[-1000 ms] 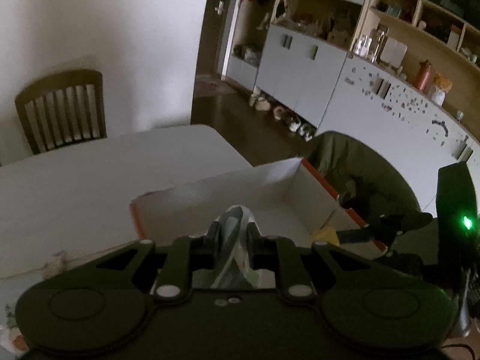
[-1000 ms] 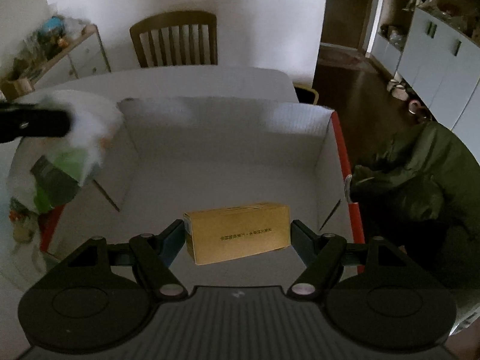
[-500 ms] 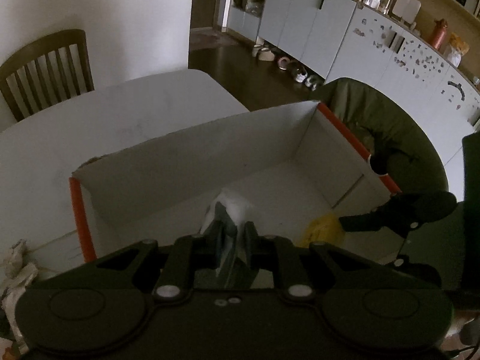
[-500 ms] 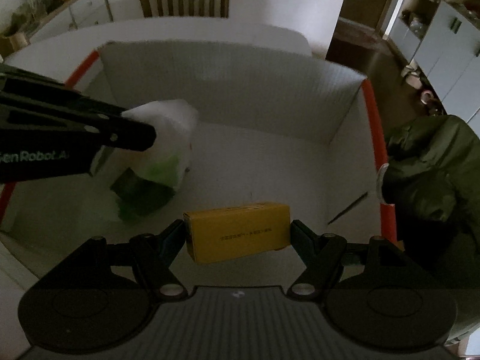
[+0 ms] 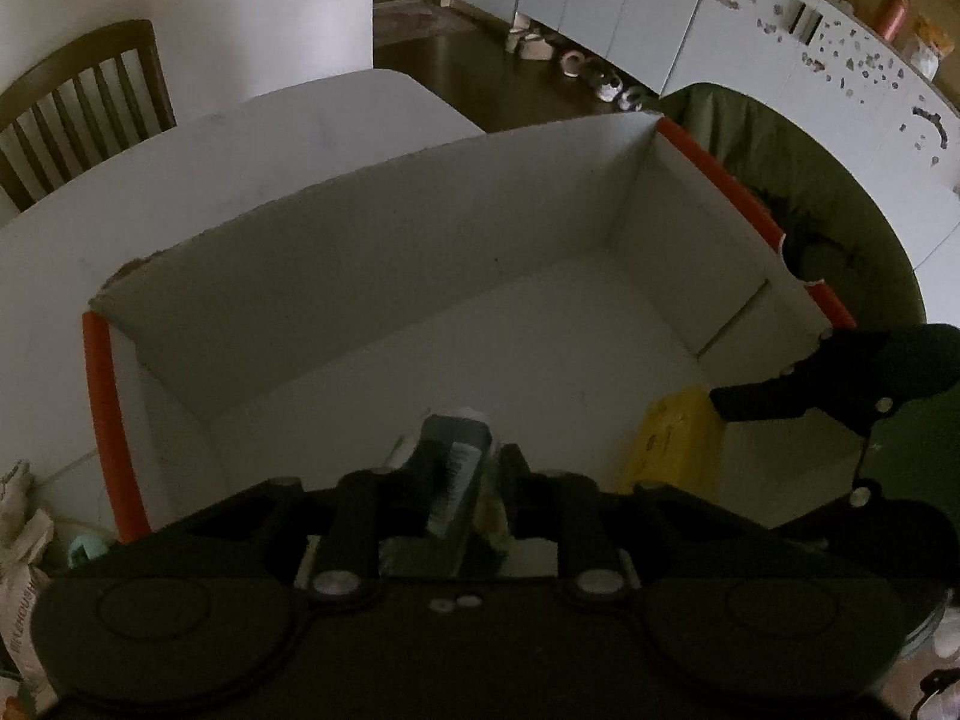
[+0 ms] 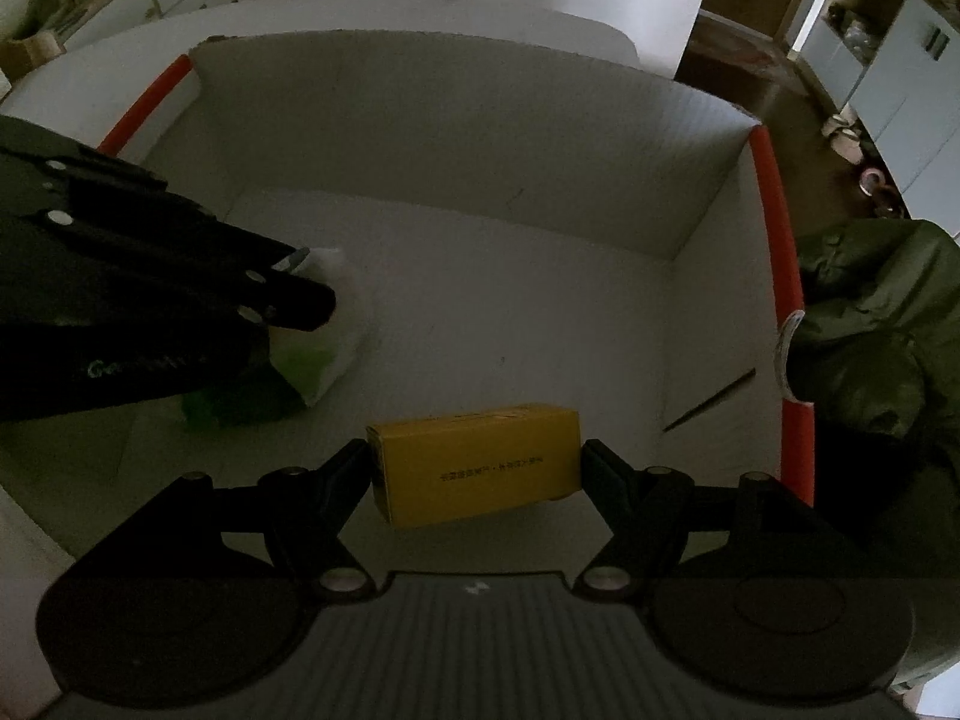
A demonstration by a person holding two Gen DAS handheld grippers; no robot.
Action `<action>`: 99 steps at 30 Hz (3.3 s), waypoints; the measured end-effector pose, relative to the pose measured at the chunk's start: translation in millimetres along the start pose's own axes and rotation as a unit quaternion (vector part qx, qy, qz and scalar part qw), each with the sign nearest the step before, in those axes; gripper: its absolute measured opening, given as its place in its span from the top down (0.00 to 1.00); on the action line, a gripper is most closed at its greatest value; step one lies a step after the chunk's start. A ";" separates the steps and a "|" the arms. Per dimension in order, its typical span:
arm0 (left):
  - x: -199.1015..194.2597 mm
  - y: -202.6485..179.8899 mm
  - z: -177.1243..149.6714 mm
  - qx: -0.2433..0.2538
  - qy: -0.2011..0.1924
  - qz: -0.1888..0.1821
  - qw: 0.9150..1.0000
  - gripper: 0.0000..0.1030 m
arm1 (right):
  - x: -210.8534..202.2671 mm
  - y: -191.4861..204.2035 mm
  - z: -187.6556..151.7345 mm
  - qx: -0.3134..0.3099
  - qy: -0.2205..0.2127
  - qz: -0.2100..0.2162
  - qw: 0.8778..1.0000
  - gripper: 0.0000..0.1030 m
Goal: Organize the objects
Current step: 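Carry the white bag with the left gripper while the right gripper carries the yellow box into the shoebox, then open both grippers to drop the bag and yellow box in the shoebox, then move both grippers back over the pile on the table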
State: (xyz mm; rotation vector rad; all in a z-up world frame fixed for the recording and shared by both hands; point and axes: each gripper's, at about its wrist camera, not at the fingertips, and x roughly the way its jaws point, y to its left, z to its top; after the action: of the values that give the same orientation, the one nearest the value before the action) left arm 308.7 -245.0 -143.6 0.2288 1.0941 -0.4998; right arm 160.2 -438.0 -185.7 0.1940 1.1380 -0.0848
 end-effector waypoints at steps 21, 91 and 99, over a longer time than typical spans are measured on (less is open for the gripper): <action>-59.9 21.8 -23.2 -0.042 -0.060 -0.016 0.997 0.37 | 6.1 0.0 0.3 -0.008 0.036 0.000 0.999 0.26; -186.6 230.9 -229.2 -0.118 -0.148 0.057 0.980 0.01 | -108.9 225.2 -18.1 0.052 -0.156 0.052 0.985 0.17; -163.4 254.4 -249.0 -0.105 -0.122 0.071 0.984 0.01 | -81.3 236.9 -11.5 0.058 -0.136 0.029 0.988 0.17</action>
State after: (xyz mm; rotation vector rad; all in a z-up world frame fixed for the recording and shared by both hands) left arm 178.4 124.0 -126.4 0.0572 0.8755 -0.2724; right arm 155.2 -206.1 -90.5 0.3105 0.8542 -0.1220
